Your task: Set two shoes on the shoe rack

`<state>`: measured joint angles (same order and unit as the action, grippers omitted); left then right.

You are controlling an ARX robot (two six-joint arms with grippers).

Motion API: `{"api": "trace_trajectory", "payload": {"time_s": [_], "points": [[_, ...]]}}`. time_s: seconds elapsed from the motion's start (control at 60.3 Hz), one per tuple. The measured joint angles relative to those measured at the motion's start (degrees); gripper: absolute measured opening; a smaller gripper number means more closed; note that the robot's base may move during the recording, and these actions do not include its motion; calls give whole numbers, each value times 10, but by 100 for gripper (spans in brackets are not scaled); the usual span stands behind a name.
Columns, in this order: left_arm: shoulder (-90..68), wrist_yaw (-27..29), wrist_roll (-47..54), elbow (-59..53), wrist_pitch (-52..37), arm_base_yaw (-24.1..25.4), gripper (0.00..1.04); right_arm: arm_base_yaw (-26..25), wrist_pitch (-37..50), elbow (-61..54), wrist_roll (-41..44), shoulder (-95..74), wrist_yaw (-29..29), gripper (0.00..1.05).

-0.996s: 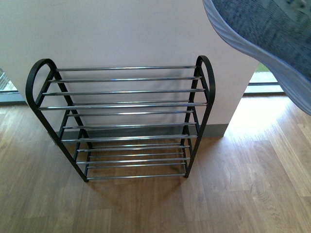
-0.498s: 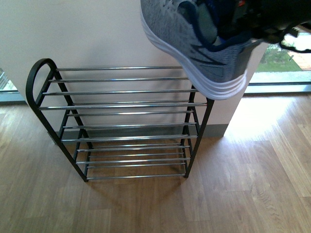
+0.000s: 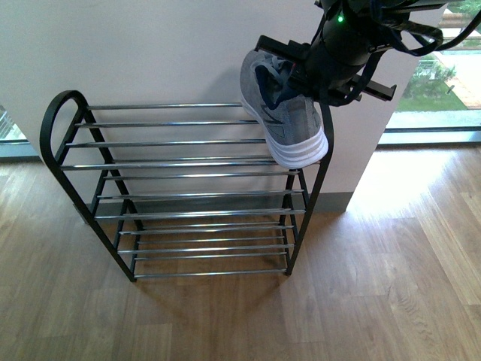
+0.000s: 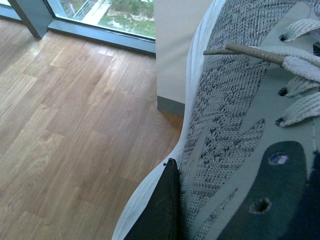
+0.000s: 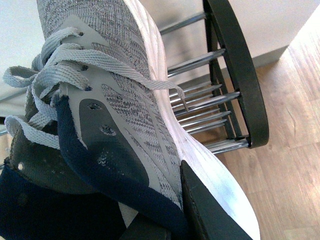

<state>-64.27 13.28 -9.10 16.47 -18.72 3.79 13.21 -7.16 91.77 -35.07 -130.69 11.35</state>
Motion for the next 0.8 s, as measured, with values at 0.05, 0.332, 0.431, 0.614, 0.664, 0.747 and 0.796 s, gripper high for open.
{"api": "trace_trajectory", "payload": {"time_s": [0.05,0.332,0.431,0.614,0.664,0.747,0.796], "points": [[0,0,0,0,0,0,2,-2,-12,23,-2,-22,7,1],[0,0,0,0,0,0,2,-13,-48,93,-10,-85,36,1],[0,0,0,0,0,0,2,-17,-49,102,-12,-96,38,1],[0,0,0,0,0,0,2,-22,-47,116,-13,-111,38,1],[0,0,0,0,0,0,2,-24,-37,117,-12,-115,29,1],[0,0,0,0,0,0,2,-28,-24,118,-9,-117,21,18],[0,0,0,0,0,0,2,-30,-13,118,-2,-116,21,29]]}}
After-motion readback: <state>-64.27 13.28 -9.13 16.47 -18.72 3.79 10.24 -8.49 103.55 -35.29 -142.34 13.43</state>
